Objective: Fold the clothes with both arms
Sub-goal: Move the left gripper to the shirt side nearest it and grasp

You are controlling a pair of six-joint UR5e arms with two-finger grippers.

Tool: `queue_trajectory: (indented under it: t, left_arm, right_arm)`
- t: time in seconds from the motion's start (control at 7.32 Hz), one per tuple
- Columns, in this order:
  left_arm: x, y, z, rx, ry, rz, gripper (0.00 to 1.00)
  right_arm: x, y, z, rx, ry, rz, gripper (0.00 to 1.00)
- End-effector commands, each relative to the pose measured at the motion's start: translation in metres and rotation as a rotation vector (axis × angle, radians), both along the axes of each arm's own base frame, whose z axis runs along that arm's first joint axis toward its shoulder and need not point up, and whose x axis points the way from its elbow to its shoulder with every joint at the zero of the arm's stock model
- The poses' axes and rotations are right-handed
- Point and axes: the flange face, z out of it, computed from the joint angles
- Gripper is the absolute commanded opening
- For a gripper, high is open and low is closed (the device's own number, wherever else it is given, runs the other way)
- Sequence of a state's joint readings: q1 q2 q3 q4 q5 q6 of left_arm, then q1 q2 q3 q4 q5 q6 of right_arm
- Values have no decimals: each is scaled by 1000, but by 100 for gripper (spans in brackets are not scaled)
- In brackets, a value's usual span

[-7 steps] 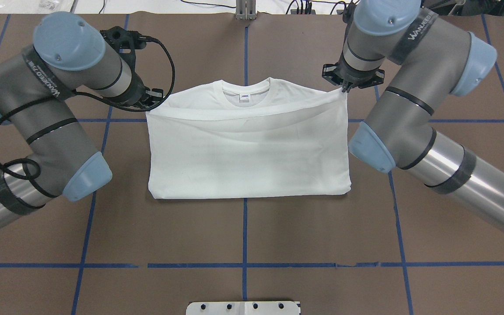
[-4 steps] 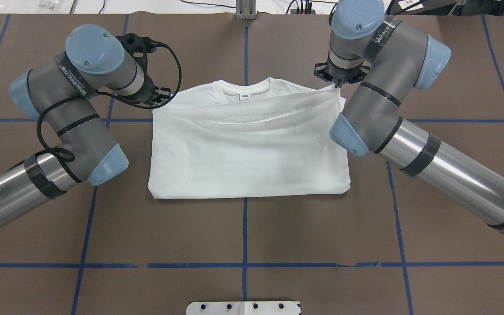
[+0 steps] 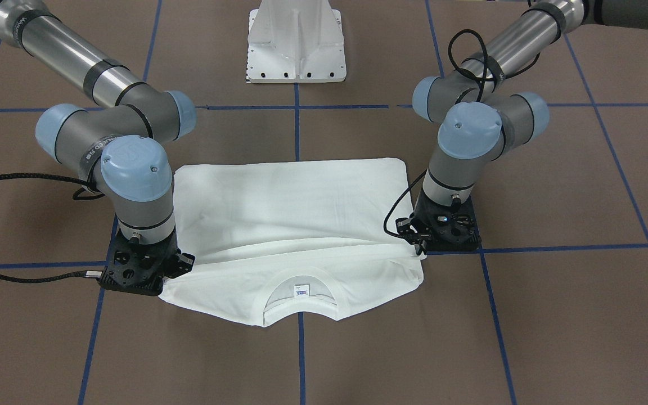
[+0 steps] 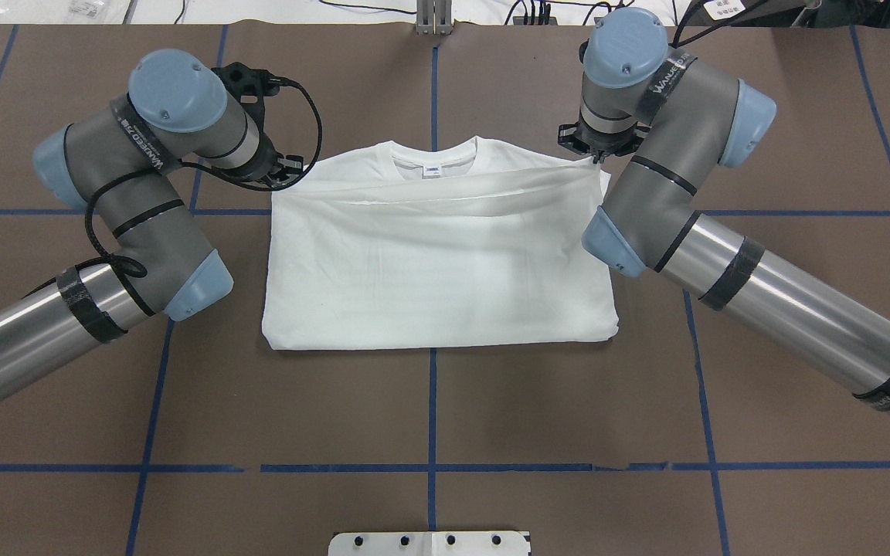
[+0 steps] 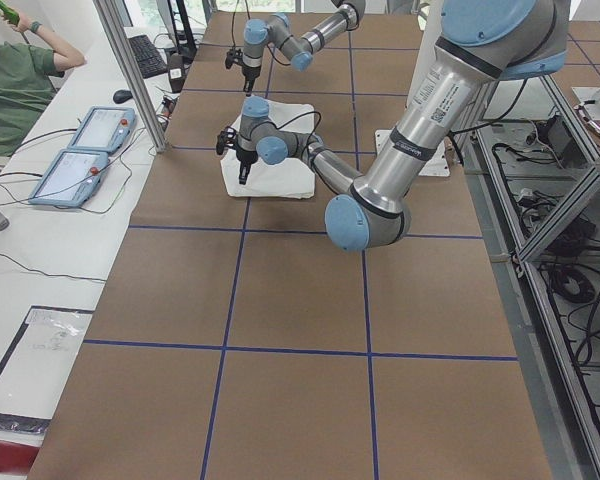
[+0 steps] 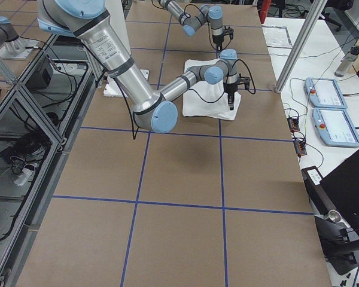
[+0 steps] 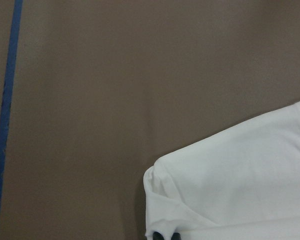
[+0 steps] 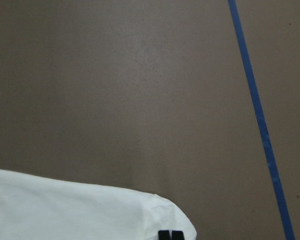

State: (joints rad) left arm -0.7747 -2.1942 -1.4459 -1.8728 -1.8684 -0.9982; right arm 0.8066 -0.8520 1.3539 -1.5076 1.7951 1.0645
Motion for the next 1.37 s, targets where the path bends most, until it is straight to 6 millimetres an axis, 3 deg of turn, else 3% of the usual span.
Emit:
queue_trajectory:
  t: [0.0, 0.14, 0.27, 0.41, 0.68, 0.96, 1.09, 1.23]
  left_arm:
    - [-1, -2, 2, 11, -7, 10, 31]
    - [-5, -4, 3, 36, -17, 27, 92]
    - [-26, -18, -3, 74, -13, 27, 100]
    - [-34, -20, -3, 78, 2, 58, 100]
    - [-53, 0, -20, 80, 74, 98, 100]
    - [-92, 61, -14, 53, 145, 99, 100]
    - [-91, 92, -21, 33, 178, 99, 100]
    - [-65, 123, -8, -41, 183, 108, 100]
  right_arm:
    - [-1, -2, 5, -2, 5, -5, 35]
    - [-2, -2, 2, 11, 8, -23, 99]
    - [4, -8, -7, 23, 0, -34, 100]
    - [15, -16, -13, 34, -17, -69, 100]
    - [31, -18, -19, 12, -95, -149, 100]
    - [54, 10, -15, 42, -125, -157, 100]
    - [64, 23, -15, 52, -137, -160, 100]
    - [65, 28, -20, 48, -157, -171, 100]
